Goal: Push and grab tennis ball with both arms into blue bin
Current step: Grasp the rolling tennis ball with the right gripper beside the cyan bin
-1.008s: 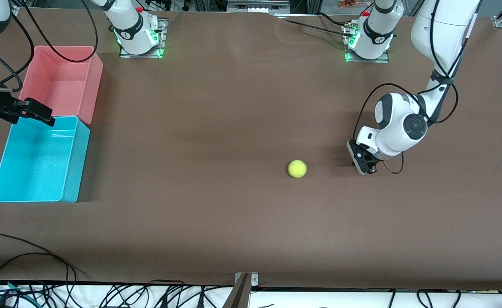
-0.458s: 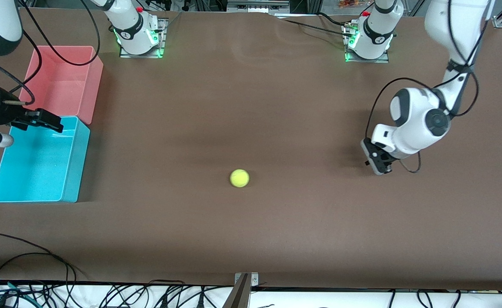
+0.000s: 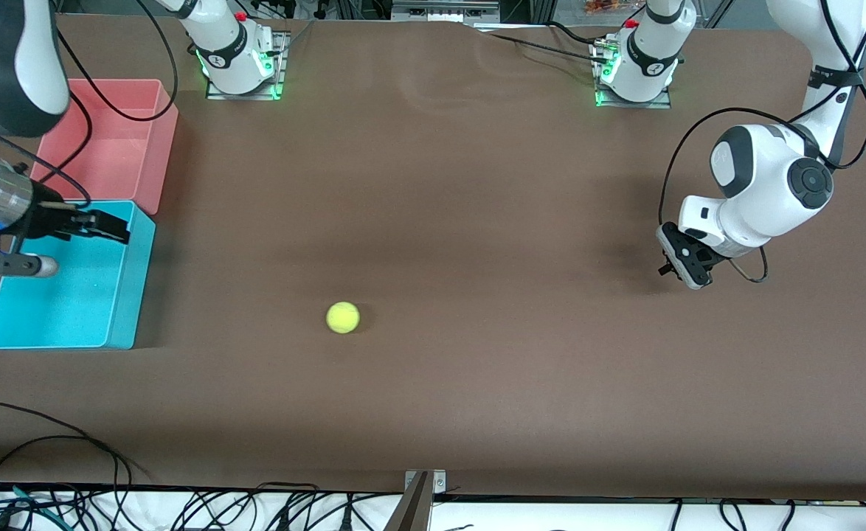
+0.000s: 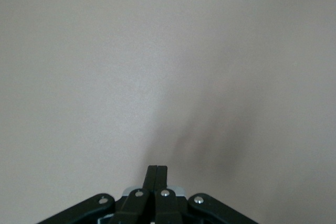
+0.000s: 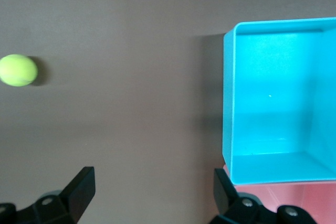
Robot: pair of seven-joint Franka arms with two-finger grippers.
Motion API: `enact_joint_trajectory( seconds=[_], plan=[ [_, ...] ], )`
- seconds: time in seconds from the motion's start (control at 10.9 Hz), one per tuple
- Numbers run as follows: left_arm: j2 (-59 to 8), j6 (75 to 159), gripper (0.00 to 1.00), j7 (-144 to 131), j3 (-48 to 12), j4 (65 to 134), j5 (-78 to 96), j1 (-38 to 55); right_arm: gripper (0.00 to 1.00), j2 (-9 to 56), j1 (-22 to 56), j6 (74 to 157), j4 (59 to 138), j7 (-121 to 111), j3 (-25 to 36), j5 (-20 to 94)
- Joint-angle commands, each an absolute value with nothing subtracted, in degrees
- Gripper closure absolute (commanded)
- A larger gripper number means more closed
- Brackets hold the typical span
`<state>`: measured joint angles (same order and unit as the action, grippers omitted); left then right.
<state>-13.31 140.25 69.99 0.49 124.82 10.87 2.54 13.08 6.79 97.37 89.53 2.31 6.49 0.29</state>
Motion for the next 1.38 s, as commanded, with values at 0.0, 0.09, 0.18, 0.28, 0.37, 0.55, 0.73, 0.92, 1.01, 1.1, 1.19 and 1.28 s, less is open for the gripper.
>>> enact_joint_trajectory(
  seconds=[0.0, 0.09, 0.18, 0.28, 0.37, 0.55, 0.73, 0.92, 1.01, 1.1, 1.19, 1.28],
  plan=[
    [-8.11, 137.22, 0.69, 68.64, 0.35, 126.74, 12.39, 2.37, 0.00, 17.47, 8.08, 101.23, 88.42, 2.99, 6.50, 1.05],
    [-6.52, 134.50, 0.02, 68.64, 0.87, 126.74, 12.39, 1.76, 0.00, 19.49, 8.78, 103.60, 88.42, 2.99, 6.42, 1.05],
    [-5.81, 133.95, 0.00, 68.56, 1.14, 126.74, 12.39, 1.24, 0.00, 21.51, 9.49, 106.93, 88.42, 2.99, 6.42, 1.05],
    [-5.80, 134.03, 0.00, 68.47, 1.23, 126.74, 12.31, 0.53, 0.00, 23.62, 9.58, 109.92, 88.33, 2.99, 6.42, 1.05],
    [-5.97, 134.03, 0.00, 68.29, 1.32, 126.91, 12.30, -0.08, 0.00, 25.90, 9.58, 113.78, 88.42, 2.99, 6.42, 1.05],
    [-5.98, 134.38, 0.00, 68.12, 1.32, 127.79, 12.39, -1.93, 0.00, 30.57, 9.58, 120.30, 88.42, 2.90, 6.42, 0.27],
    [-6.07, 137.63, 0.00, 67.59, 1.32, 127.79, 12.39, -2.20, 0.00, 34.26, 9.58, 124.44, 88.50, 2.90, 6.59, -0.70],
    [-6.15, 140.43, 0.00, 67.50, 1.32, 127.36, 12.83, -2.46, 0.00, 38.03, 8.97, 127.59, 88.85, 2.90, 6.68, -3.77],
    [-6.24, 143.15, 0.00, 67.50, 1.32, 127.35, 13.09, -2.72, 0.00, 39.80, 8.88, 130.75, 89.90, 2.90, 6.77, -3.52],
    [-6.15, 143.35, 0.00, 67.33, 1.32, 127.27, 12.92, -2.46, 0.00, 40.25, 8.27, 131.65, 90.96, 2.90, 6.77, -3.52],
    [-5.98, 143.26, 0.00, 65.41, 1.23, 127.35, 13.01, -2.37, 0.00, 40.25, 7.65, 131.40, 91.05, 2.81, 6.77, -3.78],
    [-5.63, 142.91, 0.00, 62.26, 1.23, 127.44, 12.92, -2.03, 0.00, 41.12, 7.73, 131.40, 91.49, 2.81, 6.94, -4.04]
  ],
)
